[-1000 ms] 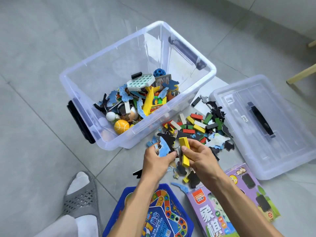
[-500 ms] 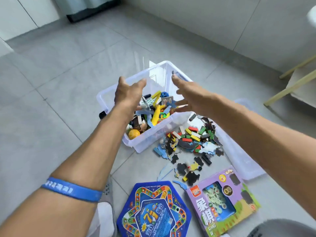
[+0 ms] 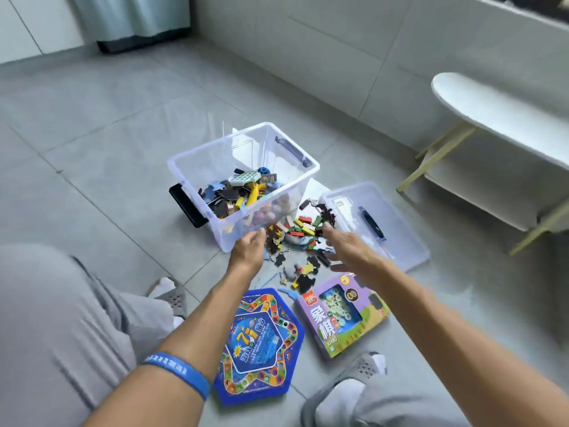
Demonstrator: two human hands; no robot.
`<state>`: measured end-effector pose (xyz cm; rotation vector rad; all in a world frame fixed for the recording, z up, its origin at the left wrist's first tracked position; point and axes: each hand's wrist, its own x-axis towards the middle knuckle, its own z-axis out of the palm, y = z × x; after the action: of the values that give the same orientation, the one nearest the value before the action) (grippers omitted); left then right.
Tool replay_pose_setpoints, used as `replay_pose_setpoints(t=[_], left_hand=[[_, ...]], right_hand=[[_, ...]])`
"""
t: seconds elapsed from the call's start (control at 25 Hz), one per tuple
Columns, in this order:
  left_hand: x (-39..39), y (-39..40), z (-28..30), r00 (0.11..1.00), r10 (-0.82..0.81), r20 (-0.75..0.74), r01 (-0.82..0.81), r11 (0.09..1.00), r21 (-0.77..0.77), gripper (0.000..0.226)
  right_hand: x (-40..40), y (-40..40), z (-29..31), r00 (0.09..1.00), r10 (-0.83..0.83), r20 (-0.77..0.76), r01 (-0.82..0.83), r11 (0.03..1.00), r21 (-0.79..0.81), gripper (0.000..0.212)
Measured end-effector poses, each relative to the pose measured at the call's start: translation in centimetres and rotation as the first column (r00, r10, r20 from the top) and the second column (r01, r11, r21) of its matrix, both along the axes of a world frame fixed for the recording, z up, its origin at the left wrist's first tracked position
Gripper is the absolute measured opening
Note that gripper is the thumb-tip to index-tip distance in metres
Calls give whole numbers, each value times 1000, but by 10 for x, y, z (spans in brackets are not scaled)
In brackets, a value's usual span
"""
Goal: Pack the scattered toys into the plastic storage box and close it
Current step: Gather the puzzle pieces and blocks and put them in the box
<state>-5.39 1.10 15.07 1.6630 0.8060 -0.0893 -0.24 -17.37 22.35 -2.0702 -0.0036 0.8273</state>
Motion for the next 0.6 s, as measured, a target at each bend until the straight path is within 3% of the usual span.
replay_pose_setpoints(t=[0.24, 0.52, 0.6], left_hand=[[-38, -12, -14, 993, -65, -99, 72, 995, 73, 32], [-2, -50, -74, 959, -157, -234, 185, 977, 103, 34], [17, -52, -104, 929, -216, -300, 245, 968, 62, 33]], right_hand=[[-23, -38, -38, 990, 105, 95, -94, 989, -115, 52], [12, -61, -134, 988, 153, -32, -156, 952, -263, 32], [25, -55, -173, 984, 167, -67, -180, 928, -327, 39]])
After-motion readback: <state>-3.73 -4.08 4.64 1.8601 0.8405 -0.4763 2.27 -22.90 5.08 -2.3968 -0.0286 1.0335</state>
